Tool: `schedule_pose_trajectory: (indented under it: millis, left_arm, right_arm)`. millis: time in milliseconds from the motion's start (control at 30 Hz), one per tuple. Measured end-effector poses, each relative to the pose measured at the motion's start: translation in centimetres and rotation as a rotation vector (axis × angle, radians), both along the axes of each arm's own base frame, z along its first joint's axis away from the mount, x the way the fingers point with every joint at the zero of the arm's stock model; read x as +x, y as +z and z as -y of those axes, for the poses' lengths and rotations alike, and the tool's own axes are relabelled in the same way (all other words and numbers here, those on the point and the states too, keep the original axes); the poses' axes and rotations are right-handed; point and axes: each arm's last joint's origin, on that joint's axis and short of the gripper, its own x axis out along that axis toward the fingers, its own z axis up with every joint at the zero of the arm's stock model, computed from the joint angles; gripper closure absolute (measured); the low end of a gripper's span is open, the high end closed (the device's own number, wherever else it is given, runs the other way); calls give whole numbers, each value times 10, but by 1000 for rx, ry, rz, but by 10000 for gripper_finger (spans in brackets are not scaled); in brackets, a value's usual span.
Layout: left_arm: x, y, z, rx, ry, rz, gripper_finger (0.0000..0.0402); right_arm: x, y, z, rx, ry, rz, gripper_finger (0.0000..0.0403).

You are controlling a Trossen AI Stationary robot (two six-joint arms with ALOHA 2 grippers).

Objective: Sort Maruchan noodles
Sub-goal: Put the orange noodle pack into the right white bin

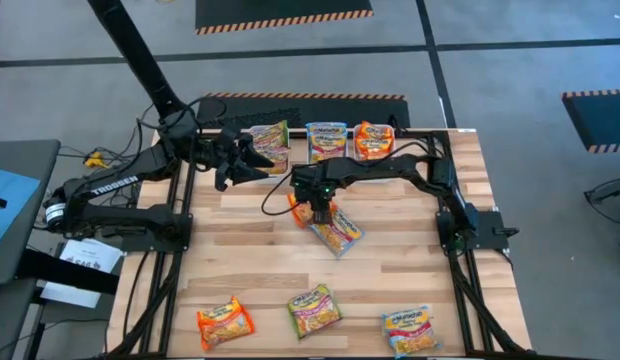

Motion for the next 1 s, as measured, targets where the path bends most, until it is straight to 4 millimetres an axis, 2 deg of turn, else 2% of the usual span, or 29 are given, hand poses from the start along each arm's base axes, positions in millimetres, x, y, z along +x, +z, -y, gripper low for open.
schedule_pose_trajectory:
  millis: [200,267,467,600,733,1000]
  left_arm:
    - [0,0,0,3,0,1,182]
    - [0,0,0,9,0,2,182]
    - [0,0,0,15,0,4,182]
    - [0,0,0,15,0,4,182]
    - [0,0,0,15,0,3,182]
    - [0,-1,0,13,0,-2,182]
  right_arm:
    - [-1,-1,-1,57,-35,-1,375]
    - [-1,-1,-3,62,-34,-3,392]
    - [1,4,-8,77,-80,-16,398]
    - [3,16,-12,84,-96,-29,399]
    - [3,39,-13,64,-136,-29,400]
    - [2,62,-24,22,-198,-68,402]
